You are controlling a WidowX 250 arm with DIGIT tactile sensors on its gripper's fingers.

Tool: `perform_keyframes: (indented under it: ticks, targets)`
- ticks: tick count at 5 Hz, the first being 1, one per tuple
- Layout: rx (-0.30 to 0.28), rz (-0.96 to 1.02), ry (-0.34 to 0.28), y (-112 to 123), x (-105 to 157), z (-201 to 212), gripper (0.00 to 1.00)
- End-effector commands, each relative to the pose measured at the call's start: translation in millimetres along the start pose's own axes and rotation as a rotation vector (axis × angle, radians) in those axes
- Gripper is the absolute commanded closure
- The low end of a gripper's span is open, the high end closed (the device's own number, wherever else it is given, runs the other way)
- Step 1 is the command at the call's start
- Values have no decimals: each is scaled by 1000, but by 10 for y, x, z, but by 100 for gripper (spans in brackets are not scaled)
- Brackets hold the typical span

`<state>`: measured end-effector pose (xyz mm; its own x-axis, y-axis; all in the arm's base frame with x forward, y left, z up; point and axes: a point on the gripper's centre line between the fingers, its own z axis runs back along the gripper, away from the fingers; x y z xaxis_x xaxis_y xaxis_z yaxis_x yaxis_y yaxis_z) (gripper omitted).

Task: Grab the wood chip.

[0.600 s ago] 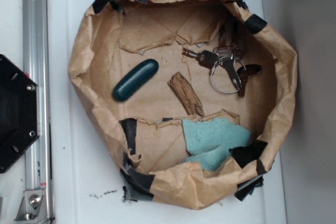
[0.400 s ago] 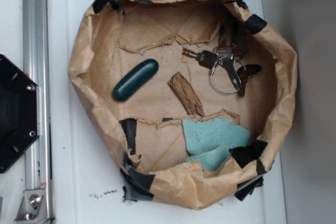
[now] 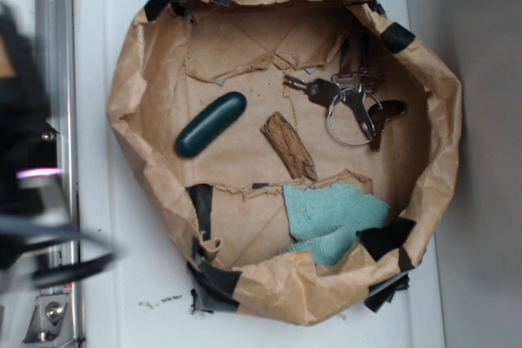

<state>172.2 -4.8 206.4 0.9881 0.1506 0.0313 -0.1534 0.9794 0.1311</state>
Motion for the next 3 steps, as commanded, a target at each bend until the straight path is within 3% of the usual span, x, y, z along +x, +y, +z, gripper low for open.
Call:
perform_keyframes:
  ticks: [1, 2, 3]
  targets:
    - [-46, -322, -28, -21, 730, -369, 0]
    - [-65, -524, -115, 6, 619, -400, 0]
    - [-73, -595, -132, 30, 602, -513, 0]
